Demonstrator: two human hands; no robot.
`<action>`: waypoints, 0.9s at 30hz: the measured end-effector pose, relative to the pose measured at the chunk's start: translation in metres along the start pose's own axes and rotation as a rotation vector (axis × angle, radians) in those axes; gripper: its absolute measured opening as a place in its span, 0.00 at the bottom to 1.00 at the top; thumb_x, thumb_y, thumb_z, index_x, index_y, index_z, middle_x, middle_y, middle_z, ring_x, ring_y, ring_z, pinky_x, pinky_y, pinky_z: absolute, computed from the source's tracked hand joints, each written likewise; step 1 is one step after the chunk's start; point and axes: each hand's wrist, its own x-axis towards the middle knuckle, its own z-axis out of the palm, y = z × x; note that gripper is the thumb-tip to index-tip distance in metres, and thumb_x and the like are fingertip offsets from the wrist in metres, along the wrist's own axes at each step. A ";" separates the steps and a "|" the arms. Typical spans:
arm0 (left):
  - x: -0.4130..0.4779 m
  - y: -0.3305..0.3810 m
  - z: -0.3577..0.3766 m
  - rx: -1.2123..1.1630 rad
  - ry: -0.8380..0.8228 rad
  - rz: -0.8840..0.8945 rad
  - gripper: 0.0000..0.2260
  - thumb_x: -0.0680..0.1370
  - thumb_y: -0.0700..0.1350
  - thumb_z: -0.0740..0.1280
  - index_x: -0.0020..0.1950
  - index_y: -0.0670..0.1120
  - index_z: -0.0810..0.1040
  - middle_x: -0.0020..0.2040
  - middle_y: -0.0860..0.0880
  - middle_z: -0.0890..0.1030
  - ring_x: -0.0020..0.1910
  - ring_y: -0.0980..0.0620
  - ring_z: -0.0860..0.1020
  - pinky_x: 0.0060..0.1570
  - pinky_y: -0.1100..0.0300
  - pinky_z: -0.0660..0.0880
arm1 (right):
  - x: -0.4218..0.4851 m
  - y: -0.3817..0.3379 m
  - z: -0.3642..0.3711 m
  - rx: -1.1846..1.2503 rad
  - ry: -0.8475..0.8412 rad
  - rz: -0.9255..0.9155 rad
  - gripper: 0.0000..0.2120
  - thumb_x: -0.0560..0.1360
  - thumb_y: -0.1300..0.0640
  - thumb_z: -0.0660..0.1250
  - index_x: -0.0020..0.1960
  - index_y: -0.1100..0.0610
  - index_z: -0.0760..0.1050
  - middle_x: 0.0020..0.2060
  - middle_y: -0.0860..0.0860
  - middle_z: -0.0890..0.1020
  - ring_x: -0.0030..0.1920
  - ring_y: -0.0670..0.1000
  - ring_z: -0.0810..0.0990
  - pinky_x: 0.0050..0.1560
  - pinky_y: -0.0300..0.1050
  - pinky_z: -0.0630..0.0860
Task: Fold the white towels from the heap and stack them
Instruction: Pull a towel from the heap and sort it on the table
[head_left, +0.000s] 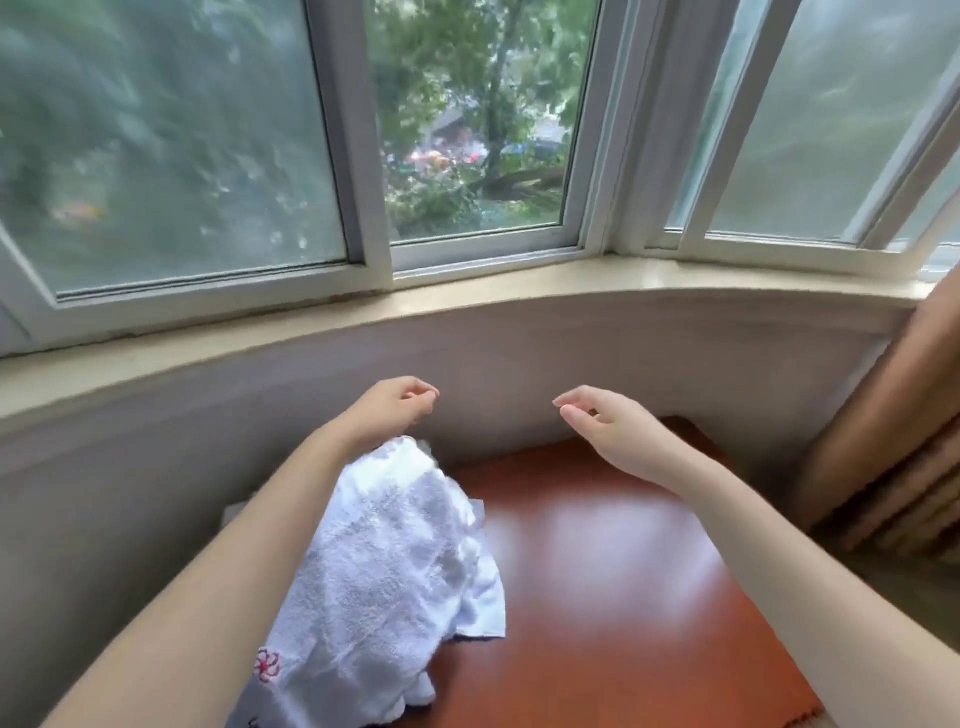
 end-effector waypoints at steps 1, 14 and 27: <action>0.002 0.010 0.010 -0.023 0.015 -0.038 0.08 0.81 0.48 0.61 0.55 0.49 0.77 0.53 0.48 0.80 0.48 0.54 0.78 0.38 0.66 0.72 | 0.008 0.011 -0.008 0.009 -0.038 -0.019 0.13 0.81 0.51 0.57 0.62 0.50 0.75 0.55 0.46 0.79 0.50 0.43 0.74 0.50 0.38 0.66; -0.108 -0.035 -0.006 -0.081 0.424 -0.447 0.07 0.81 0.46 0.60 0.54 0.49 0.77 0.50 0.51 0.79 0.48 0.53 0.76 0.42 0.64 0.71 | 0.062 -0.006 0.051 0.155 -0.404 -0.301 0.12 0.81 0.52 0.59 0.60 0.53 0.76 0.52 0.46 0.79 0.53 0.47 0.76 0.52 0.41 0.69; -0.147 -0.175 0.014 -0.214 0.423 -0.739 0.07 0.81 0.45 0.60 0.53 0.45 0.77 0.49 0.49 0.78 0.44 0.55 0.75 0.42 0.62 0.70 | 0.072 -0.010 0.165 -0.013 -0.583 -0.220 0.13 0.81 0.55 0.59 0.60 0.58 0.77 0.58 0.53 0.80 0.55 0.50 0.75 0.50 0.38 0.66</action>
